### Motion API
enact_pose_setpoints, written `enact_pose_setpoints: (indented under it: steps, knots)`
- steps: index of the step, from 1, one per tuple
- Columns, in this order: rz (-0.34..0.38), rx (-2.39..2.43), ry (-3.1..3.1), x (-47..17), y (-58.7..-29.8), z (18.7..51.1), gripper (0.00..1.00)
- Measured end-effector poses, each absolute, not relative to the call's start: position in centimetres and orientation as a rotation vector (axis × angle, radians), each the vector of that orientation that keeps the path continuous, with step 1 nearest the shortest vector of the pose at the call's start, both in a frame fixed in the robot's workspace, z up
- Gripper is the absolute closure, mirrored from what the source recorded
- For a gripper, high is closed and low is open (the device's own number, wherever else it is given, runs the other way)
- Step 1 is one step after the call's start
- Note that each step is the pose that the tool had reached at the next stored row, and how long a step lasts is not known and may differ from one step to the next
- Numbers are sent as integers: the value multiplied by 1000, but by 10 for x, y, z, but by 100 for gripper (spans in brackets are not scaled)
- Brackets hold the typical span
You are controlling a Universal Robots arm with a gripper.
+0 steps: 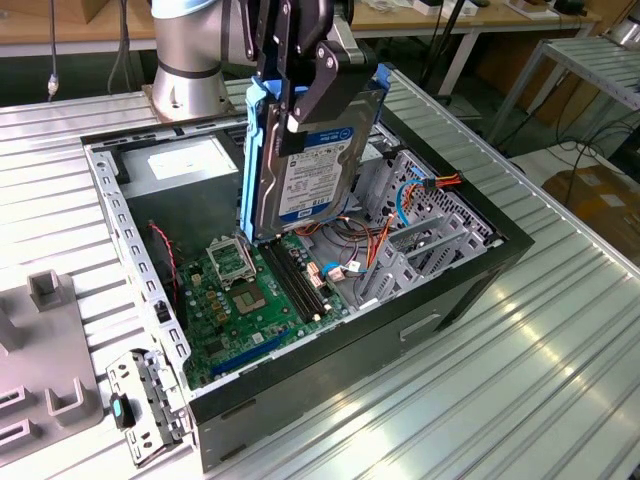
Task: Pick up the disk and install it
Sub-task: 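Insert the disk into the insertion slot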
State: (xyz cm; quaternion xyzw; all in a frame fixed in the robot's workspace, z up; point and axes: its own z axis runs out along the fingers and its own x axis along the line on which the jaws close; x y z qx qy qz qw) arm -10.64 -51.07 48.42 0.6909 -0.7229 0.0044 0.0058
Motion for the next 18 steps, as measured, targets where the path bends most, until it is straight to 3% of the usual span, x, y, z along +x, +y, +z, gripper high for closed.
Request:
enact_pose_setpoints:
  steps: [18]
  knots:
    - [14,2162,-2263,-94,-514,484,63]
